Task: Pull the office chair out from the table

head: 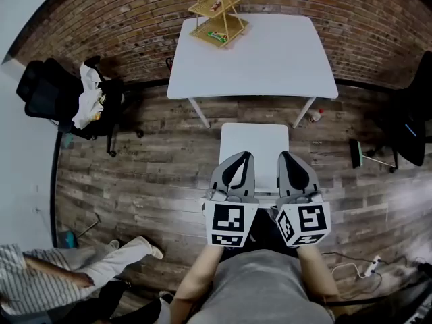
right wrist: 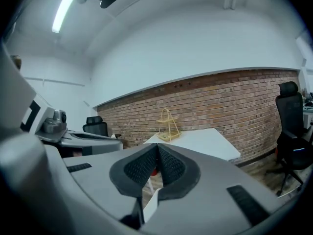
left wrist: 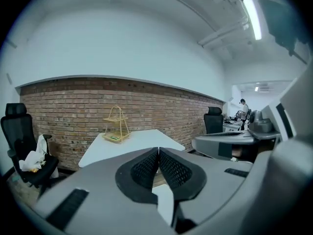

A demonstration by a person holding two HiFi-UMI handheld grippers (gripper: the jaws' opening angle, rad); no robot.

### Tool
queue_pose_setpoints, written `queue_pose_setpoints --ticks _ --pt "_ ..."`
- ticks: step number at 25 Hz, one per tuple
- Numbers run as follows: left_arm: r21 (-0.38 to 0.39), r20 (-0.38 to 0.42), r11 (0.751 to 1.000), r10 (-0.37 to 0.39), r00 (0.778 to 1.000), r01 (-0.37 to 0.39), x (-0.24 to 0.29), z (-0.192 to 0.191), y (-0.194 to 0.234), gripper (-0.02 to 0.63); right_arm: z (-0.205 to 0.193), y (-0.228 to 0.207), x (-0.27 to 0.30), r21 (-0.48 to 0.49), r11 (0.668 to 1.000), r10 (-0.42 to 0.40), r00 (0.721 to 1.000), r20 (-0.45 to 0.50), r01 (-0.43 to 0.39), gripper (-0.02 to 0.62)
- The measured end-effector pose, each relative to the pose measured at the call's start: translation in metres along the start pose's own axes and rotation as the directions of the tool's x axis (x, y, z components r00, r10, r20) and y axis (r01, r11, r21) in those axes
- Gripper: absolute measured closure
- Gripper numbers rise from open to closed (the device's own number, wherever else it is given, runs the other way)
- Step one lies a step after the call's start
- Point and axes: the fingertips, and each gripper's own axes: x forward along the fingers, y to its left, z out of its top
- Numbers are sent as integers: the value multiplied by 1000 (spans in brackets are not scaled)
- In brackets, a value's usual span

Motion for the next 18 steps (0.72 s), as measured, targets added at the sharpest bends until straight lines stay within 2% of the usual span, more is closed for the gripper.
queue_pose_setpoints --ticks 18 --pt "23 -9 1000 18 1000 -18 -7 -3 -4 591 1 4 -11 8 1000 -16 1000 -11 16 581"
